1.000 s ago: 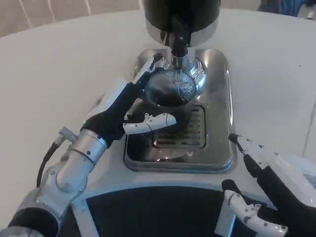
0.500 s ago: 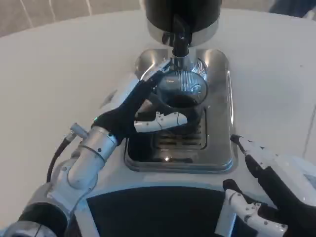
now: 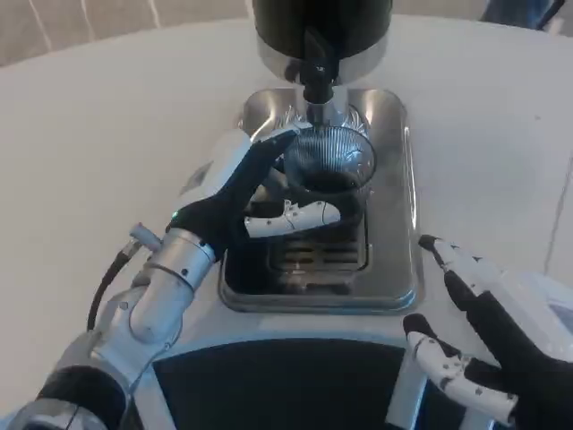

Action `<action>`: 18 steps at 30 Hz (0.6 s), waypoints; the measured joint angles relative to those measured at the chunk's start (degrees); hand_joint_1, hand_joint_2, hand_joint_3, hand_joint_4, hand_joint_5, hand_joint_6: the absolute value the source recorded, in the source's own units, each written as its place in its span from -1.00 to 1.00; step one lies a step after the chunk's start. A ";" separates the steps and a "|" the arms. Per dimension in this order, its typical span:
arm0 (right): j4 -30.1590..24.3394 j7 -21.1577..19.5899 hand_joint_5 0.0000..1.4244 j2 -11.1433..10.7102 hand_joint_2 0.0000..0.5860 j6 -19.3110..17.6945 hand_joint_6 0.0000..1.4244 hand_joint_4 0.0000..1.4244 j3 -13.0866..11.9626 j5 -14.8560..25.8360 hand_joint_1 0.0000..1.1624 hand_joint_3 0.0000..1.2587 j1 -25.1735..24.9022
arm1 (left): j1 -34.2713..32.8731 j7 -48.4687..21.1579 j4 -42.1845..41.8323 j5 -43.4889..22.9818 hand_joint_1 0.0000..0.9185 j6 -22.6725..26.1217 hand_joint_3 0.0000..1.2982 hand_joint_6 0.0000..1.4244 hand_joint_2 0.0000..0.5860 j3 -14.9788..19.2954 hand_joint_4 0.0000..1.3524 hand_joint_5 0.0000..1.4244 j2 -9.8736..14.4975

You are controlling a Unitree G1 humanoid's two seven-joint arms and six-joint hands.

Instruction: Grasp the cup under the faucet to collect the drink, then remove the cup.

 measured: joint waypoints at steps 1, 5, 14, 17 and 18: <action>0.09 0.24 -1.00 0.37 0.83 0.10 -1.00 -1.00 0.01 -0.25 -0.37 -1.00 -0.31 | 0.02 0.75 0.00 0.23 -0.11 0.20 -0.30 0.43 -0.65 0.00 -0.25 0.11 0.01; 0.25 0.74 -1.00 0.88 0.83 0.26 -1.00 -1.00 0.04 -0.85 -0.35 -1.00 -0.73 | 0.32 3.39 -0.03 1.31 -0.07 0.25 -0.15 0.56 -0.64 0.00 -0.11 0.21 0.01; 0.23 0.78 -1.00 1.30 0.79 0.31 -1.00 -1.00 -0.22 -1.08 -0.30 -1.00 0.19 | 0.92 7.92 -0.02 1.97 0.02 0.45 0.15 0.77 -0.64 0.15 0.18 0.48 -0.25; 0.23 0.78 -1.00 1.51 0.79 0.31 -1.00 -1.00 -0.27 -1.07 -0.29 -0.99 0.86 | 1.21 8.72 -0.02 1.97 0.06 0.45 0.23 0.82 -0.62 0.23 0.26 0.57 -0.51; 0.23 0.78 -1.00 1.58 0.79 0.31 -1.00 -1.00 -0.28 -1.07 -0.29 -0.99 0.92 | 1.35 8.96 -0.02 1.97 0.09 0.45 0.28 0.84 -0.60 0.27 0.31 0.62 -0.57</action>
